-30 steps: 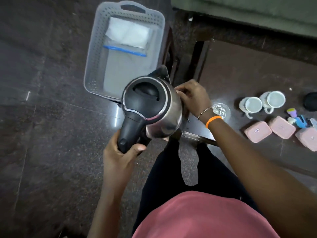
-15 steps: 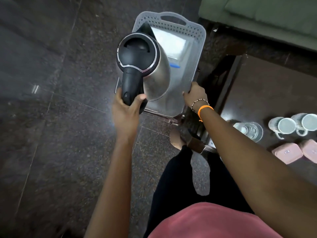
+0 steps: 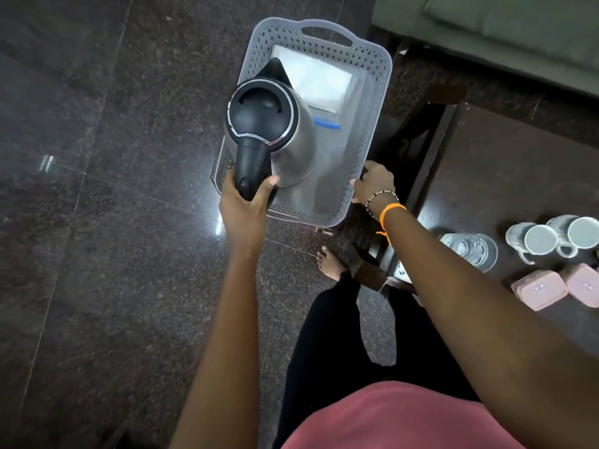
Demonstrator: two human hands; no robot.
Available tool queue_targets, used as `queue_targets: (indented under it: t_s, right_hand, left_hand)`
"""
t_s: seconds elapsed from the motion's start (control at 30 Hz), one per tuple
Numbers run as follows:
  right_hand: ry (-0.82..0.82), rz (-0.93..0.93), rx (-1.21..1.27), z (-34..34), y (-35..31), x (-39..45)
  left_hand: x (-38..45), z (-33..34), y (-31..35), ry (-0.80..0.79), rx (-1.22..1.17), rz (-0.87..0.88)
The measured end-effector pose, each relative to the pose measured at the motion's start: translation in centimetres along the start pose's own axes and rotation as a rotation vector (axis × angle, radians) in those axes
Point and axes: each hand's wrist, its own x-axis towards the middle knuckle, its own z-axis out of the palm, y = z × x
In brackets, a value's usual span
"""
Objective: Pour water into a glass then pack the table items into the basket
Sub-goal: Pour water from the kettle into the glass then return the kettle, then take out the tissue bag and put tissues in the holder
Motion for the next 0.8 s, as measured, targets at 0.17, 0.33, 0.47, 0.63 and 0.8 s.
queue_targets:
  t_s: [0.17, 0.33, 0.47, 0.63, 0.8]
  right_hand:
    - [-0.001, -0.079, 0.061, -1.0, 1.7, -0.7]
    - [0.14, -0.268, -0.277, -4.1, 8.8, -3.0]
    - [0.184, -0.154, -0.64, -8.0, 16.8, -4.1]
    - [0.022, -0.017, -0.709, -12.2, 23.0, -4.2]
    - [-0.041, -0.202, -0.665, -14.3, 25.1, -2.7]
  left_hand:
    - [-2.9, 2.0, 1.7, 0.363, 0.343, 0.28]
    - [-8.6, 6.9, 1.6, 0.06, 0.441, 0.442]
    - [-12.9, 11.9, -0.6, -0.432, 0.478, 0.319]
    - [-17.0, 16.2, -2.7, -0.714, 0.56, 0.202]
    - [-20.2, 19.5, -2.3, -0.758, 0.548, 0.108]
